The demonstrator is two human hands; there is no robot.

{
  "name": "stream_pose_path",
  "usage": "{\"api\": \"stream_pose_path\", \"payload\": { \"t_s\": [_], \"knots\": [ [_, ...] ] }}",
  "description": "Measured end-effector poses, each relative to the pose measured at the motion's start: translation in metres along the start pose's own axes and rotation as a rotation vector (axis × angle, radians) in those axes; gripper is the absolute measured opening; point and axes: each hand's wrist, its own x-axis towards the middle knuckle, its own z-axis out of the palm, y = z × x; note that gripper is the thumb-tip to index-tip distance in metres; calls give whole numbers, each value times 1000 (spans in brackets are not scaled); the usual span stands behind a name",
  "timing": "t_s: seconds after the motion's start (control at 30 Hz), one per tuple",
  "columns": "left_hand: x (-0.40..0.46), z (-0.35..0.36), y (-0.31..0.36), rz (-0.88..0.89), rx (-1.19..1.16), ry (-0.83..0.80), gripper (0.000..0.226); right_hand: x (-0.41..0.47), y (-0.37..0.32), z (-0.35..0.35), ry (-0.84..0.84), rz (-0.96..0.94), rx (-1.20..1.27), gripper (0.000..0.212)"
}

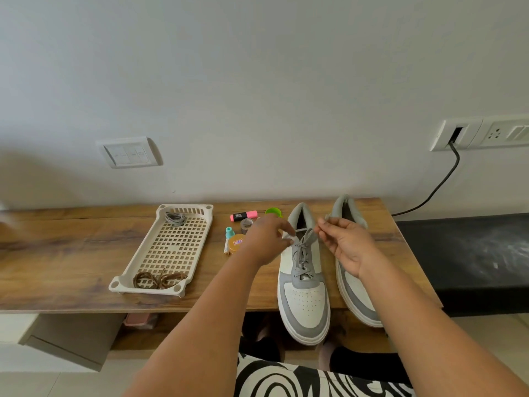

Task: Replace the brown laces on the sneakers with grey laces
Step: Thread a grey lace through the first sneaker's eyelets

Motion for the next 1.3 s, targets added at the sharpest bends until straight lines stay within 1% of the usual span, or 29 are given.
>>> {"api": "stream_pose_path", "payload": {
  "t_s": [0.03, 0.1, 0.17, 0.23, 0.3, 0.4, 0.5, 0.6, 0.67, 0.8, 0.87, 0.97, 1.03, 1.13, 1.23, 1.3],
  "knots": [
    [0, 3, 0, 13, 55, -7, 24, 3, 7, 1, 16, -50, -133, 7],
    [2, 10, -1, 31, 95, -31, 27, 8, 20, 1, 47, -191, -474, 7],
    [4, 13, -1, 31, 107, -41, 29, 13, 30, 0, 95, -347, -770, 12],
    [5, 17, -2, 26, 96, -42, 28, 18, 36, -1, 140, -469, -908, 15],
    [5, 18, -1, 25, 67, -27, 23, 19, 39, 0, 171, -515, -925, 12],
    [5, 18, -1, 21, 16, -7, 14, 21, 41, 1, 179, -519, -908, 11],
    [5, 19, -2, 6, -17, -20, 11, 23, 39, -2, 138, -531, -994, 12],
    [5, 19, -3, 5, -48, -30, 11, 23, 34, -3, 69, -555, -1090, 12],
    [5, 20, -3, 5, -55, -32, 12, 23, 33, -3, 58, -559, -1119, 15],
    [7, 19, -5, -3, -72, -39, 12, 24, 37, -3, 76, -468, -1036, 19],
    [8, 19, -7, -12, -84, -45, 12, 26, 38, -4, 90, -419, -996, 16],
    [8, 17, -7, -10, -91, -71, 12, 24, 38, -2, 99, -418, -979, 11],
    [9, 16, -8, -7, -94, -83, 13, 23, 40, -1, 95, -416, -987, 9],
    [8, 16, -9, -8, -104, -89, 13, 21, 39, -1, 64, -355, -1010, 6],
    [8, 17, -9, -17, -115, -82, 13, 18, 32, -3, -20, -299, -1129, 10],
    [8, 17, -9, -15, -118, -79, 12, 14, 26, -4, -15, -328, -1160, 7]
  ]
}}
